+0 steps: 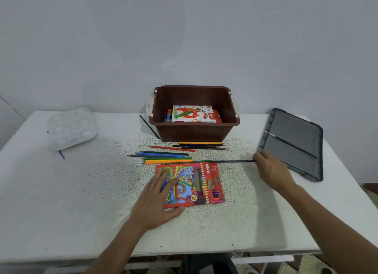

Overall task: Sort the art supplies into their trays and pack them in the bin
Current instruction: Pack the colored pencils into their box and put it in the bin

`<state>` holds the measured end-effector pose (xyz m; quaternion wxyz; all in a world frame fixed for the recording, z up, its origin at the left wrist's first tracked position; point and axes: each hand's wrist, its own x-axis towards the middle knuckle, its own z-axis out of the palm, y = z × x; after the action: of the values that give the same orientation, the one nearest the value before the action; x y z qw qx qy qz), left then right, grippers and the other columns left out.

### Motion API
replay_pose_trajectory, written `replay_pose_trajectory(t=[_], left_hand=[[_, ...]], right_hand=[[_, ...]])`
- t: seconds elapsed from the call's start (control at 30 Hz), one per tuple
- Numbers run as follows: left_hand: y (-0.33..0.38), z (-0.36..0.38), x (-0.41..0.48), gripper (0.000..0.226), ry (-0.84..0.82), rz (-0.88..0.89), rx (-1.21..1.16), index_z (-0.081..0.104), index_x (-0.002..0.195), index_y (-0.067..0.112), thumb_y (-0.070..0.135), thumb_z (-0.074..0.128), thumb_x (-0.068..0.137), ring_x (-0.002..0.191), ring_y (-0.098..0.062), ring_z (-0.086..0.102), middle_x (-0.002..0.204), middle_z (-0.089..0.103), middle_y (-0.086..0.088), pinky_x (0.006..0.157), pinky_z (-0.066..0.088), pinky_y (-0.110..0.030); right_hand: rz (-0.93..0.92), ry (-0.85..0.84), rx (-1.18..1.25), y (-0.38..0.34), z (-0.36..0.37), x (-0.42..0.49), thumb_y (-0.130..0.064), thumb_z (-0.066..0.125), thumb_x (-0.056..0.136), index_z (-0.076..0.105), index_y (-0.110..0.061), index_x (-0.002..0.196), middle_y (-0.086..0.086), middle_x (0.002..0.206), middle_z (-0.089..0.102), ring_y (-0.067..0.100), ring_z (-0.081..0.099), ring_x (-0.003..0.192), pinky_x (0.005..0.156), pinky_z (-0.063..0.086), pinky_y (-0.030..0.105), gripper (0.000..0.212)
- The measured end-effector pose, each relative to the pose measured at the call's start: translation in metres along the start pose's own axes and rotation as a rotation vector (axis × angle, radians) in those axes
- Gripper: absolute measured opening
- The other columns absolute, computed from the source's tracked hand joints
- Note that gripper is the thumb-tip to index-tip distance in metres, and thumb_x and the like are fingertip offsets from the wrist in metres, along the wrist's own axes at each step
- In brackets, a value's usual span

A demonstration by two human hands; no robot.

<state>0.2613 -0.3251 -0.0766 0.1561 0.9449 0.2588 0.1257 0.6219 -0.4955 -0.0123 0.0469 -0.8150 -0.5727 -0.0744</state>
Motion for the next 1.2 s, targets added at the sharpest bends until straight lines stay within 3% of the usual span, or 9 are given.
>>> replay_pose_trajectory(t=[0.1, 0.27, 0.5, 0.67, 0.73, 0.87, 0.97, 1.07, 1.2], left_hand=[[0.000, 0.000, 0.000, 0.083, 0.014, 0.009, 0.003, 0.035, 0.149, 0.032, 0.080, 0.045, 0.083, 0.152, -0.018, 0.002, 0.164, 0.016, 0.000, 0.117, 0.021, -0.042], [-0.001, 0.001, -0.001, 0.084, 0.000, -0.002, -0.008, 0.033, 0.150, 0.032, 0.081, 0.045, 0.083, 0.152, -0.018, 0.000, 0.165, 0.012, 0.001, 0.117, 0.023, -0.044], [0.000, 0.001, 0.000, 0.086, -0.012, -0.012, -0.008, 0.030, 0.151, 0.033, 0.083, 0.042, 0.082, 0.152, -0.018, -0.001, 0.165, 0.011, 0.001, 0.116, 0.023, -0.045], [0.000, 0.000, 0.000, 0.084, -0.006, -0.011, -0.011, 0.033, 0.149, 0.032, 0.082, 0.043, 0.082, 0.152, -0.018, 0.001, 0.164, 0.013, 0.001, 0.116, 0.025, -0.045], [0.000, -0.001, 0.000, 0.084, -0.005, -0.016, -0.013, 0.034, 0.148, 0.032, 0.083, 0.042, 0.082, 0.152, -0.017, 0.001, 0.164, 0.013, 0.002, 0.115, 0.026, -0.045], [-0.001, -0.001, 0.000, 0.084, 0.006, -0.009, -0.026, 0.038, 0.147, 0.029, 0.082, 0.044, 0.082, 0.152, -0.019, 0.006, 0.164, 0.017, -0.001, 0.115, 0.032, -0.049], [-0.002, 0.000, -0.001, 0.083, 0.022, 0.000, -0.032, 0.040, 0.147, 0.028, 0.080, 0.047, 0.082, 0.152, -0.020, 0.007, 0.163, 0.019, -0.001, 0.114, 0.034, -0.048], [-0.002, 0.000, -0.001, 0.083, 0.024, 0.000, -0.026, 0.039, 0.147, 0.029, 0.081, 0.044, 0.082, 0.152, -0.019, 0.006, 0.163, 0.019, -0.001, 0.114, 0.032, -0.047], [-0.003, 0.001, -0.001, 0.084, 0.011, -0.010, -0.014, 0.034, 0.148, 0.032, 0.083, 0.041, 0.082, 0.152, -0.018, 0.004, 0.164, 0.016, 0.000, 0.115, 0.029, -0.046]], right_hand=[[-0.039, 0.040, 0.000, 0.012, -0.007, -0.014, 0.000, 0.070, 0.084, 0.058, -0.004, 0.096, 0.008, 0.077, 0.053, 0.020, 0.039, 0.049, 0.038, 0.036, 0.027, 0.017], [-0.111, 0.024, -0.043, 0.017, -0.015, -0.034, -0.001, 0.076, 0.078, 0.060, -0.007, 0.095, 0.009, 0.083, 0.055, 0.021, 0.042, 0.054, 0.042, 0.026, 0.024, 0.024], [-0.232, 0.011, -0.035, -0.016, -0.005, -0.044, 0.004, 0.080, 0.071, 0.065, -0.005, 0.093, 0.008, 0.078, 0.053, 0.021, 0.045, 0.055, 0.049, 0.026, 0.026, 0.028], [-0.326, 0.040, 0.087, -0.067, 0.011, -0.046, -0.023, 0.069, 0.089, 0.065, -0.013, 0.096, 0.002, 0.074, 0.054, 0.013, 0.044, 0.056, 0.051, 0.027, 0.021, 0.013], [-0.338, 0.027, 0.134, -0.083, 0.019, -0.045, -0.036, 0.059, 0.094, 0.062, -0.018, 0.107, -0.001, 0.075, 0.054, 0.010, 0.044, 0.058, 0.053, 0.030, 0.020, 0.022], [-0.368, 0.057, 0.157, -0.098, 0.031, -0.042, -0.033, 0.081, 0.078, 0.065, -0.019, 0.114, -0.001, 0.083, 0.058, 0.012, 0.053, 0.066, 0.059, 0.035, 0.019, 0.042], [-0.347, 0.080, 0.198, -0.101, 0.030, -0.043, -0.023, 0.081, 0.077, 0.061, -0.017, 0.117, -0.001, 0.085, 0.058, 0.013, 0.053, 0.067, 0.057, 0.036, 0.020, 0.045], [-0.285, 0.111, 0.284, -0.095, 0.027, -0.038, -0.032, 0.061, 0.088, 0.054, -0.018, 0.106, -0.001, 0.082, 0.057, 0.011, 0.049, 0.064, 0.054, 0.033, 0.020, 0.024], [-0.125, 0.089, 0.283, -0.079, 0.026, -0.019, -0.020, 0.051, 0.096, 0.062, -0.009, 0.111, 0.005, 0.092, 0.060, 0.020, 0.058, 0.071, 0.054, 0.041, 0.025, 0.022]])
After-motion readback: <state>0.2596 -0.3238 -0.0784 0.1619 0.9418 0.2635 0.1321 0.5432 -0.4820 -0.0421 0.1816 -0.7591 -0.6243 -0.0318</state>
